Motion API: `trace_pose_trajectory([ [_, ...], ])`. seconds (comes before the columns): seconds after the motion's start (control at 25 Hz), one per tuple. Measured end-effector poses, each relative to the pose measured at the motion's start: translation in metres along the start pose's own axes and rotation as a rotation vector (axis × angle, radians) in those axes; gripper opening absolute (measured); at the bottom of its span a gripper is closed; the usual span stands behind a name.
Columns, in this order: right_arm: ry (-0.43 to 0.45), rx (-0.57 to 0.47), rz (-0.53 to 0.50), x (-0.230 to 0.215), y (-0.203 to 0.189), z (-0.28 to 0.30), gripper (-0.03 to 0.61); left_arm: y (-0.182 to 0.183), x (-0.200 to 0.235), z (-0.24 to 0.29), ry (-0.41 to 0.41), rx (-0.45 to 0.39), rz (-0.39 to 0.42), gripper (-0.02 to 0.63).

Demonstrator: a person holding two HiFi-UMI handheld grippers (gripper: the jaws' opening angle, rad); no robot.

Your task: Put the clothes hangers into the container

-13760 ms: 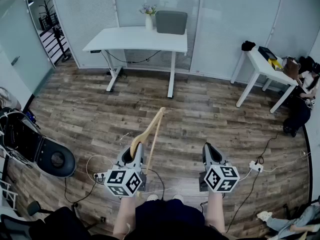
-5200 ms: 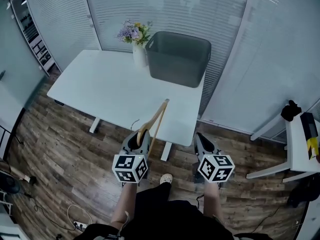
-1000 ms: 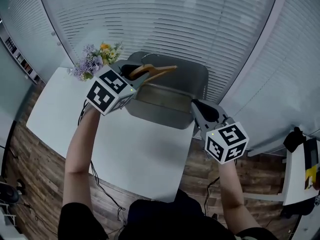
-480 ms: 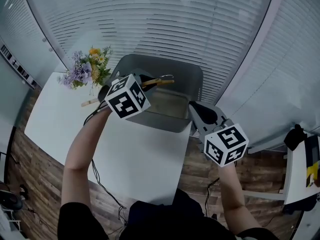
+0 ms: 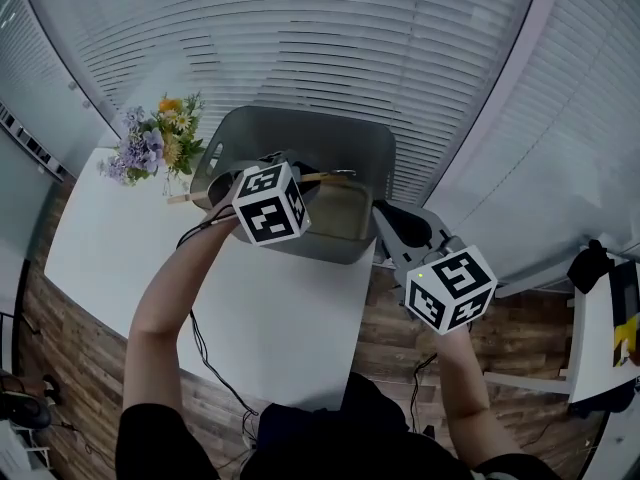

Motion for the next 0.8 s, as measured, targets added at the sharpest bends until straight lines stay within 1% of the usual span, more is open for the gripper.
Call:
trace_pose_trajectory([
  [0.12,0.001,-0.002,0.013,-0.003,-0.003,-0.002,0.029,0.001,-0.003,0.009,-0.008,0.011,0.021,0.060],
  [0.32,0.008,-0.004,0.029,-0.005,-0.007,0.000,0.029,0.005,-0.001,0.015,-0.030,-0.009,-0.020,0.061],
  [0.44,0.009,-0.004,0.038,-0.006,-0.009,0.003,0.029,0.006,-0.003,0.016,-0.056,-0.010,-0.018,0.061],
  [0.6,0.008,-0.003,0.044,-0.007,-0.011,0.003,0.029,0.006,-0.014,0.016,-0.118,0.017,0.037,0.063],
  [0.72,0.004,-0.004,0.044,-0.007,-0.012,0.005,0.029,0.004,-0.022,0.017,-0.189,0.026,0.054,0.071],
  [0.8,0.000,-0.006,0.046,-0.007,-0.012,0.006,0.029,0.002,-0.030,0.017,-0.237,0.031,0.063,0.088],
])
Point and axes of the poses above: the fingertips, and each gripper's own axes: z forward along the fingers, x to its left, y out of its top, the point moved 1 cm from there along -z, backward along the fingers, and after that the axes turned 7 degrees about -x, right-handed, at the moved point
